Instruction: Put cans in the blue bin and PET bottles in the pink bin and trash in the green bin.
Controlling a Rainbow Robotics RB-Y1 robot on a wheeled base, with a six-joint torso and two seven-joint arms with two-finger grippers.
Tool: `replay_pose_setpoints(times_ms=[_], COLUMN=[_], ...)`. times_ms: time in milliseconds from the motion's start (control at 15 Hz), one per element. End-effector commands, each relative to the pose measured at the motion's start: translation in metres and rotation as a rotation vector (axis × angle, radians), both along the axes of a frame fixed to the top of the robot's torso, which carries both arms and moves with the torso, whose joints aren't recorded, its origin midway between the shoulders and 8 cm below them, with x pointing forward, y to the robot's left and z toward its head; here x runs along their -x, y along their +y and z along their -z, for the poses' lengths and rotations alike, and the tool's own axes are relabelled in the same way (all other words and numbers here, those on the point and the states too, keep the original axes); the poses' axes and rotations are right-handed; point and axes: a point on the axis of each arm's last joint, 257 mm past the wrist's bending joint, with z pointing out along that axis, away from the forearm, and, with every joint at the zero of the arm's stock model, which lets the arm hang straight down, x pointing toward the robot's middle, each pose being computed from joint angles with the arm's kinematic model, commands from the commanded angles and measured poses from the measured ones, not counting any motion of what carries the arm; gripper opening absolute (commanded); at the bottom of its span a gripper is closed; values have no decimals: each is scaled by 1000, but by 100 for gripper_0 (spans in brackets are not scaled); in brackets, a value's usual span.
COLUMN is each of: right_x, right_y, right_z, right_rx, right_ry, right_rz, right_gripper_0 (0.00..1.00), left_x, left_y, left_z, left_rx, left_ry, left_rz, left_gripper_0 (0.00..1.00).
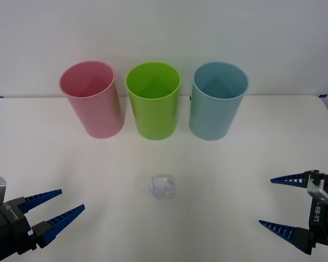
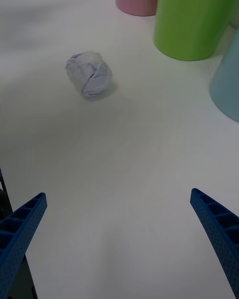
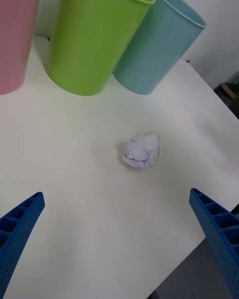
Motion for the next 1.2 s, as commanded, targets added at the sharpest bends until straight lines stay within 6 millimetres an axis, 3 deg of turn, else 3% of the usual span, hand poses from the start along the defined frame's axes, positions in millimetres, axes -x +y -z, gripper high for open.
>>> replay_pose_setpoints(times_ms=[67,667,1000,1200], right_x=[0,0,0,0], right_y=[0,0,0,0], right_z=[0,0,0,0], right_rx=[0,0,0,0], right_ry=[0,0,0,0], right_rz=[0,0,0,0], right_gripper_0=[100,100,100,100], left_x=[3,-11,5,16], left_y=[-2,-24,-43,-65], left_z=[1,17,16,19], left_rx=[-8,-160,-178,-215], left_ry=[7,48,122,182], left_rz=[13,22,85,160], left_gripper_0=[100,100,100,100])
